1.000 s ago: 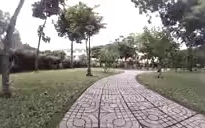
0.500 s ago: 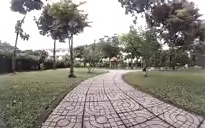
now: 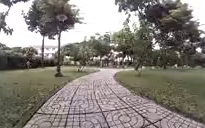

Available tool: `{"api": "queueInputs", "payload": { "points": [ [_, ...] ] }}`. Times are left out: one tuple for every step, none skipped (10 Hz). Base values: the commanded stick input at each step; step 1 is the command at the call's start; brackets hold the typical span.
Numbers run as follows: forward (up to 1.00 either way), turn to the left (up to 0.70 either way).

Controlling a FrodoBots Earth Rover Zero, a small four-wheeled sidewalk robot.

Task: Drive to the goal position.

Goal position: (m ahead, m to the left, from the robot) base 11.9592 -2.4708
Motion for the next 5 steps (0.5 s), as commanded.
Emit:
{"api": "queueInputs", "payload": {
  "points": [
    [1.00, 0.00],
    [1.00, 0.00],
    [1.00, 0.00],
    [1.00, 0.00],
    [1.00, 0.00]
  ]
}}
